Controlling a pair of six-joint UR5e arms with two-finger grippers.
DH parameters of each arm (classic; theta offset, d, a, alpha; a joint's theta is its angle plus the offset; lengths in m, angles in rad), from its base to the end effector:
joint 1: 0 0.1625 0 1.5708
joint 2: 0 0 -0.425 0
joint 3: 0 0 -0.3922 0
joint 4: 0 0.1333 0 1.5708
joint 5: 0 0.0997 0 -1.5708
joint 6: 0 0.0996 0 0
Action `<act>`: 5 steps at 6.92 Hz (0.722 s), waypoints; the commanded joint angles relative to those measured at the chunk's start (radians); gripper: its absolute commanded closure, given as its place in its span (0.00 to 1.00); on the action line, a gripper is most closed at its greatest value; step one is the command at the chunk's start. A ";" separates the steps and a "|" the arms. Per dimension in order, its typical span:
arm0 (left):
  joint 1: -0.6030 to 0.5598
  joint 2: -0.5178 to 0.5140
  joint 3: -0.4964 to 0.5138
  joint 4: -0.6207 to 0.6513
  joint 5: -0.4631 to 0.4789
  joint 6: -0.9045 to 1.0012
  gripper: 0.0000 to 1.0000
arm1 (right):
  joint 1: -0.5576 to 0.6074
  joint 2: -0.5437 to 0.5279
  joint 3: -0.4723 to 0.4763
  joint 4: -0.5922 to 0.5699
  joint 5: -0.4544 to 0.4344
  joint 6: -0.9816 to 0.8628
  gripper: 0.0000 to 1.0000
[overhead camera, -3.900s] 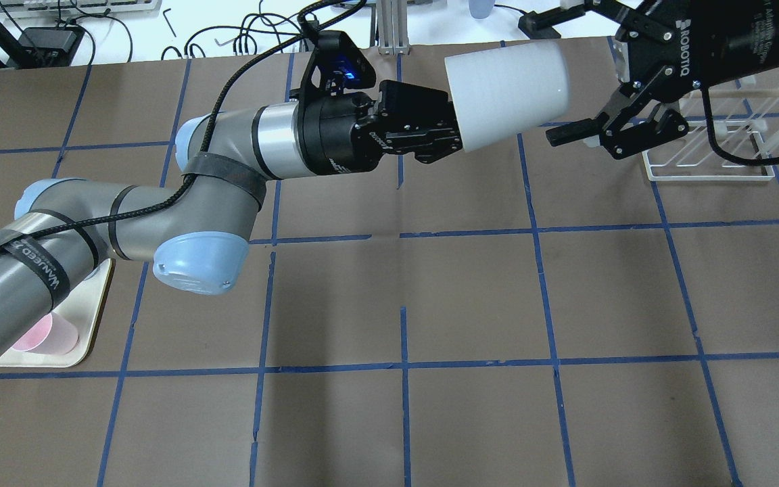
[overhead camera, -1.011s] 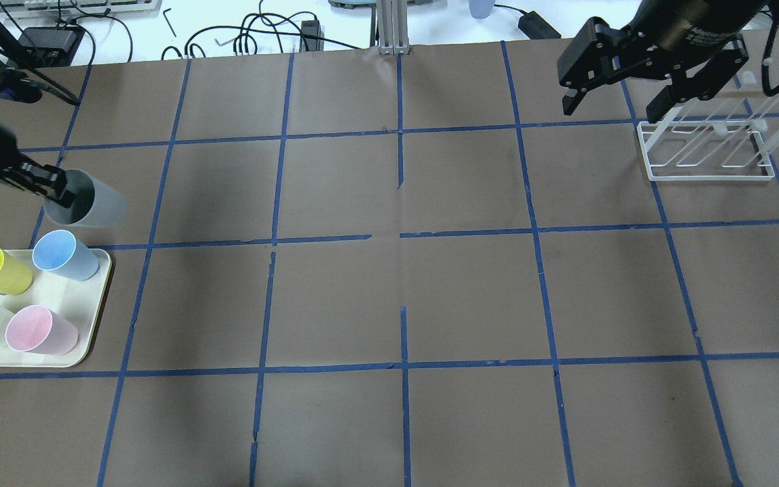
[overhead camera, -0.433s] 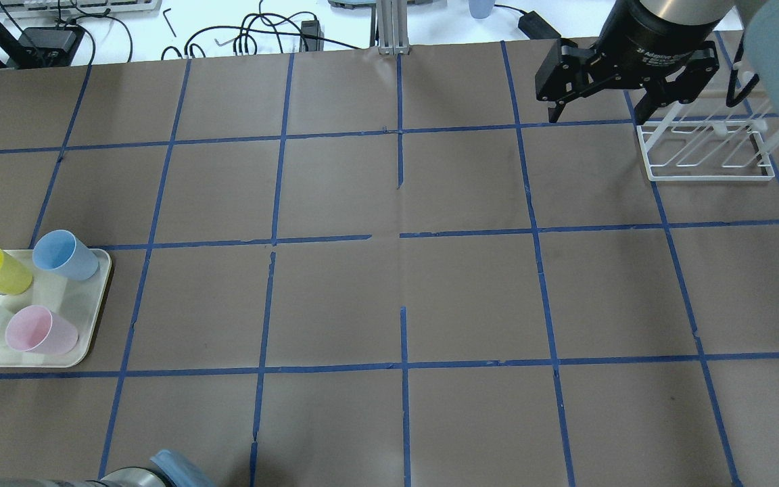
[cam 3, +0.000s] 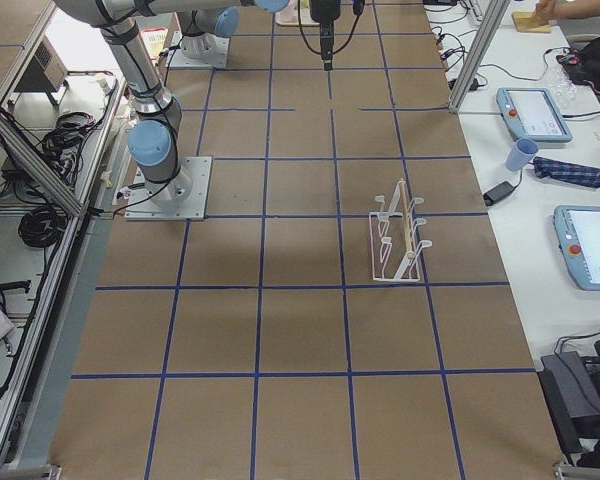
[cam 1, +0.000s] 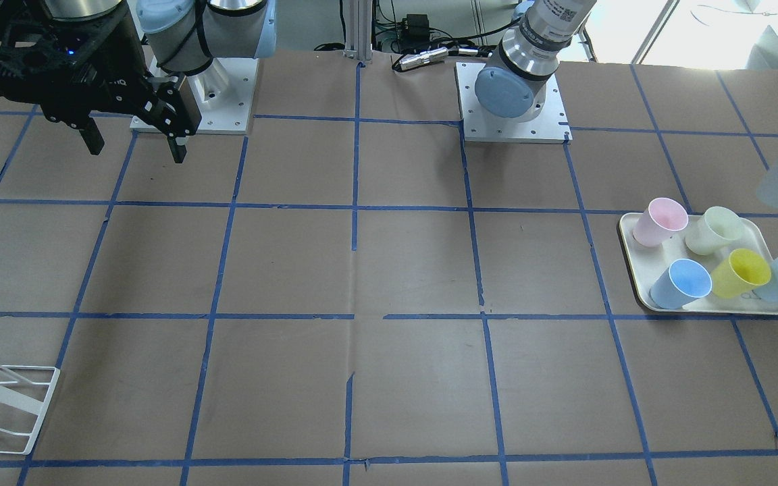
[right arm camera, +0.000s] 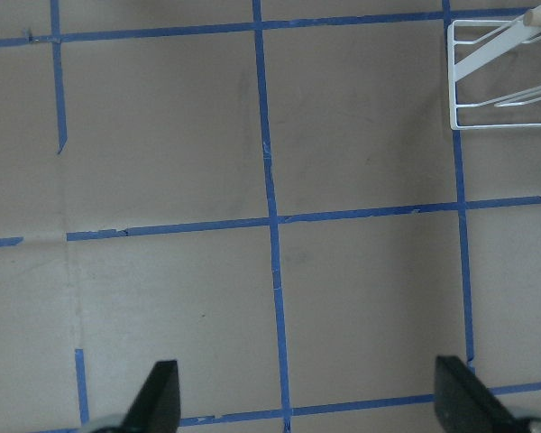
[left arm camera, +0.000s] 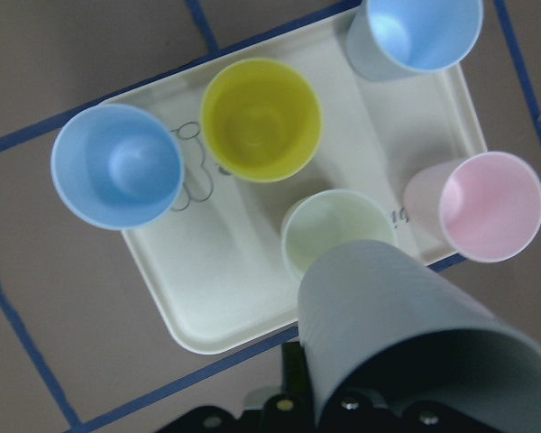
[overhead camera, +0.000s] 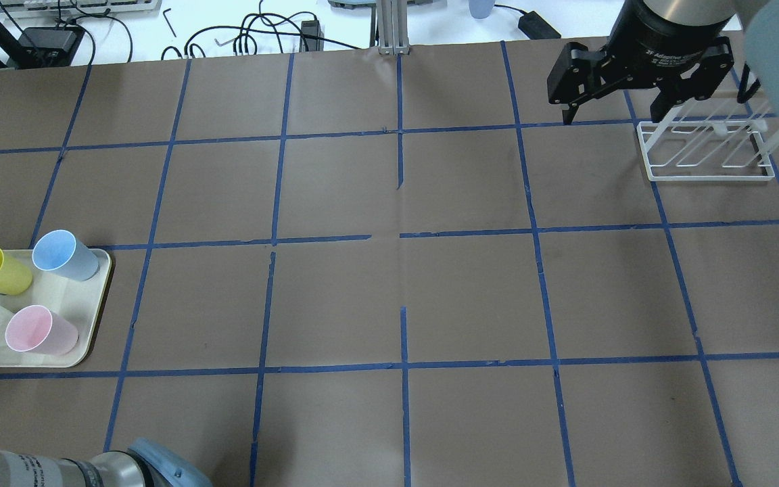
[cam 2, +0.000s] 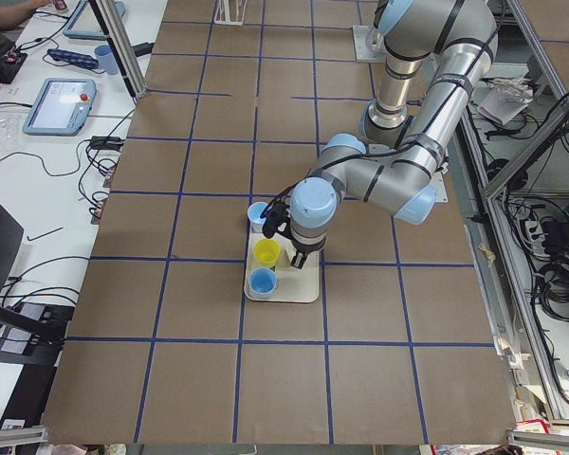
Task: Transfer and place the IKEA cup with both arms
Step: 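Lower the white cup onto the tray with the left gripper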
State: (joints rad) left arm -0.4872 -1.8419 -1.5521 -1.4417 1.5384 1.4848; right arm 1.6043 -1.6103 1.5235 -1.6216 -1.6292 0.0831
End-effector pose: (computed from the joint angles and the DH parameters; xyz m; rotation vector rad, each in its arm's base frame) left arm 0.4489 -0.3923 0.3630 -0.5976 -2.9543 -0.0058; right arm 0.1437 -0.4818 0.5364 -0.0827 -3.0827 0.2174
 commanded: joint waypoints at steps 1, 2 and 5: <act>0.024 -0.126 0.079 0.004 0.014 0.037 1.00 | 0.000 0.001 0.004 -0.001 -0.005 -0.046 0.00; 0.024 -0.158 0.078 0.009 0.014 0.022 1.00 | 0.000 0.000 0.004 -0.004 -0.003 -0.046 0.00; 0.018 -0.217 0.076 0.053 0.017 -0.050 1.00 | 0.000 0.001 0.004 -0.007 -0.003 -0.045 0.00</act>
State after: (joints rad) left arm -0.4681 -2.0349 -1.4756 -1.4179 1.5528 1.4640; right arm 1.6041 -1.6094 1.5285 -1.6283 -1.6325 0.0374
